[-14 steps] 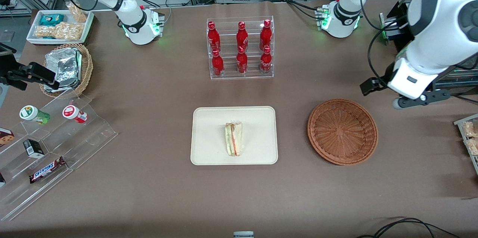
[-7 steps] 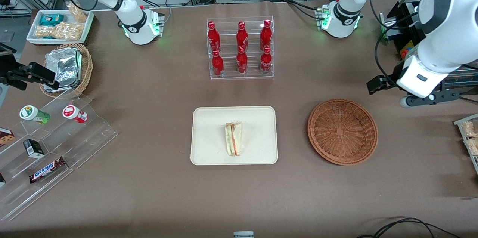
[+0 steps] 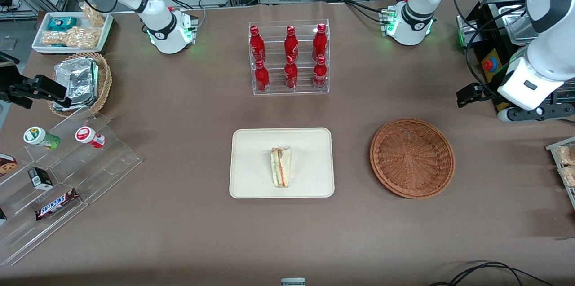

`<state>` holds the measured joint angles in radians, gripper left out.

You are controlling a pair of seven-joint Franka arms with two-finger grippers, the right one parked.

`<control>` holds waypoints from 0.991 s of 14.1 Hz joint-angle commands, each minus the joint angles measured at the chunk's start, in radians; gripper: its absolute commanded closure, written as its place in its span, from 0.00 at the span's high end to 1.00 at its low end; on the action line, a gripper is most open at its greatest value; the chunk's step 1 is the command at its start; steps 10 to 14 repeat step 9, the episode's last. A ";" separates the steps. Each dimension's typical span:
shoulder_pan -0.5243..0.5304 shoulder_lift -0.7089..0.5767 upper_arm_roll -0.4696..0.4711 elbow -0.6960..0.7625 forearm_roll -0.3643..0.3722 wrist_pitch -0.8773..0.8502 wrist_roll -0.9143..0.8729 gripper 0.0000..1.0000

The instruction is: Place sandwich from basket to tray

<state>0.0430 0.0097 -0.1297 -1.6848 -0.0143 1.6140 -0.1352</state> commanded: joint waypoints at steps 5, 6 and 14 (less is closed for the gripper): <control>-0.018 -0.005 0.087 0.088 -0.003 -0.048 0.121 1.00; -0.026 -0.007 0.097 0.089 -0.001 -0.046 0.126 1.00; -0.031 -0.014 0.101 0.077 0.002 -0.060 0.120 1.00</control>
